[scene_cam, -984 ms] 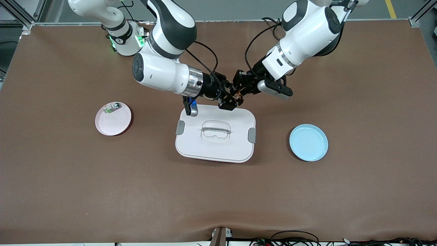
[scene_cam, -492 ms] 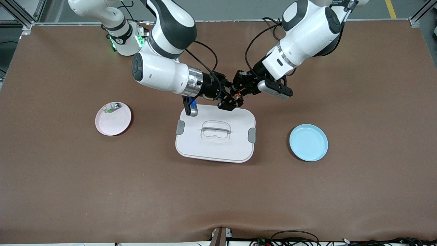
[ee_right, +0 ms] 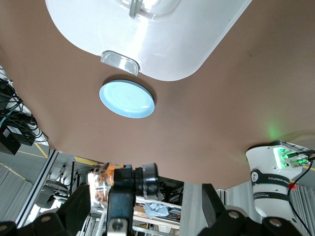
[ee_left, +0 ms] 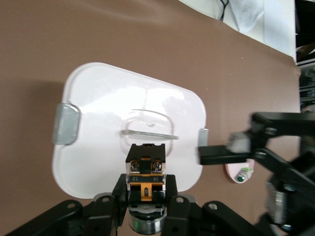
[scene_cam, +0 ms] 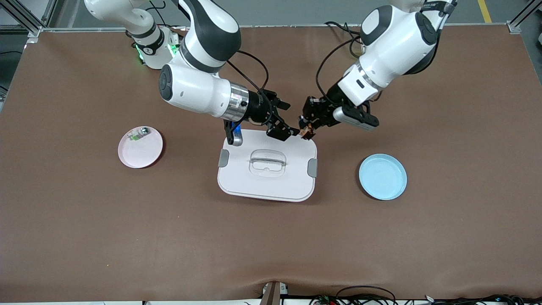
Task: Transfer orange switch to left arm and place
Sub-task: 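Carry the switch to the blue plate while the right gripper withdraws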
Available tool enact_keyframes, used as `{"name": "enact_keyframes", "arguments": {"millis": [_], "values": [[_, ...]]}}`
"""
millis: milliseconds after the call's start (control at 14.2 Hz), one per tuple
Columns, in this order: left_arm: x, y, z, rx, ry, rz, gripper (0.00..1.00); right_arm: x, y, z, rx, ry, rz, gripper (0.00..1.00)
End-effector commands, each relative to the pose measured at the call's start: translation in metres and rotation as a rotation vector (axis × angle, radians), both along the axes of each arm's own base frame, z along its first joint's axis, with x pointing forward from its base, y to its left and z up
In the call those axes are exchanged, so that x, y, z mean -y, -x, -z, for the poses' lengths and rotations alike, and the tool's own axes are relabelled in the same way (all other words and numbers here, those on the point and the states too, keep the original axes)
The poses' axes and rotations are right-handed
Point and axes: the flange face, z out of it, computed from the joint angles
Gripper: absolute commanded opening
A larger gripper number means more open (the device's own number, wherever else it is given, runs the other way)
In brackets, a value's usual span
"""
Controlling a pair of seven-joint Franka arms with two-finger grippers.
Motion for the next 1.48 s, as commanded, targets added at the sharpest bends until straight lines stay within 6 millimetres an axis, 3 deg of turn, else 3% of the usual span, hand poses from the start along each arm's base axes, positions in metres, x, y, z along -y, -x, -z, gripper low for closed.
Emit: {"name": "enact_keyframes", "arguments": {"millis": [0, 351, 633, 914, 1125, 1406], "values": [[-0.027, -0.006, -0.007, -0.013, -0.057, 0.014, 0.0, 0.02, -0.001, -0.026, 0.019, 0.045, -0.062, 1.0], [-0.084, -0.022, 0.005, -0.04, -0.28, 0.07, 0.0, 0.094, 0.009, -0.081, 0.05, 0.165, -0.275, 1.0], [-0.115, -0.022, 0.023, -0.032, -0.488, 0.327, 0.0, 0.163, 0.02, -0.098, 0.14, 0.319, -0.526, 1.0], [-0.156, -0.031, 0.047, -0.026, -0.549, 0.554, 0.0, 0.228, 0.037, -0.088, 0.271, 0.389, -0.754, 1.0], [-0.179, -0.044, 0.085, -0.032, -0.614, 0.752, 0.0, 0.262, 0.046, -0.084, 0.334, 0.48, -0.879, 1.0], [-0.197, -0.057, 0.13, -0.026, -0.623, 0.919, 0.0, 0.319, 0.036, -0.086, 0.412, 0.511, -0.99, 1.0]]}}
